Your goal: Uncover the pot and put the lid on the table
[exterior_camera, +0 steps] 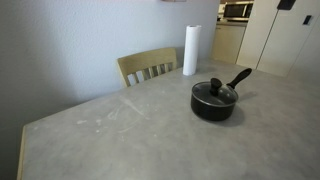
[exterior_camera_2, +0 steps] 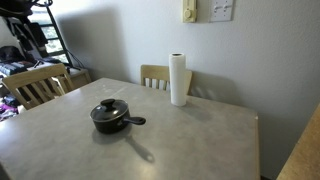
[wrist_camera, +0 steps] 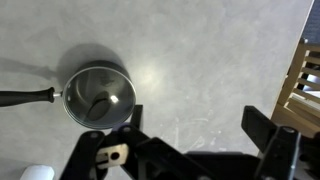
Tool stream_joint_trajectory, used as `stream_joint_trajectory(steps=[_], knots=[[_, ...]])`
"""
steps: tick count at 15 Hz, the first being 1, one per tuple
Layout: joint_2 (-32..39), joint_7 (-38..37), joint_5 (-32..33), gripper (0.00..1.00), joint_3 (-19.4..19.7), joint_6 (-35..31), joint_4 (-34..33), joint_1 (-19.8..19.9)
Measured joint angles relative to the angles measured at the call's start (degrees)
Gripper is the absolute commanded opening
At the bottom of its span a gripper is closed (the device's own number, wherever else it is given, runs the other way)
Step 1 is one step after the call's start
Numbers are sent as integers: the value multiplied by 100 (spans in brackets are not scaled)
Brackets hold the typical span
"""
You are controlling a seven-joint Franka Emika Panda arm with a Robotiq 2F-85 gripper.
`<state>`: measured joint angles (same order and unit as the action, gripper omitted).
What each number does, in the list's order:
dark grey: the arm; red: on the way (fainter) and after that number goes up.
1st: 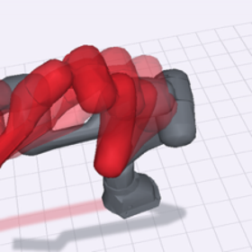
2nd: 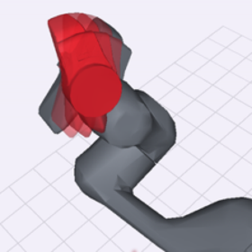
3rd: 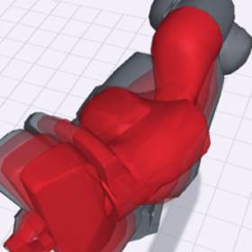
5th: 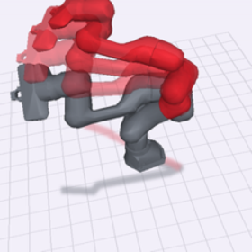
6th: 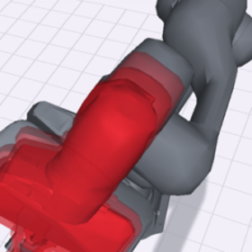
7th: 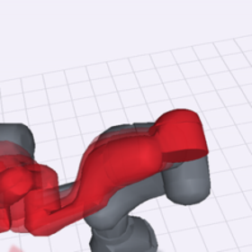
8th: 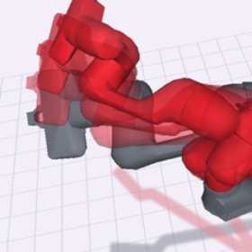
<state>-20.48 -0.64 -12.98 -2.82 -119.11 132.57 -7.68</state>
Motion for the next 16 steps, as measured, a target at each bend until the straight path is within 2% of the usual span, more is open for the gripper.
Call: stream_joint_trajectory(steps=[5, 7, 10, 16], knots=[[1150, -57, 200, 100, 178, -219, -637, 298], [1593, -363, 219, 100, 178, -369, -878, 348], [2090, -1197, 217, 100, 167, -800, -1124, 351], [2139, -1299, 268, 100, 148, -822, -1157, 344]])
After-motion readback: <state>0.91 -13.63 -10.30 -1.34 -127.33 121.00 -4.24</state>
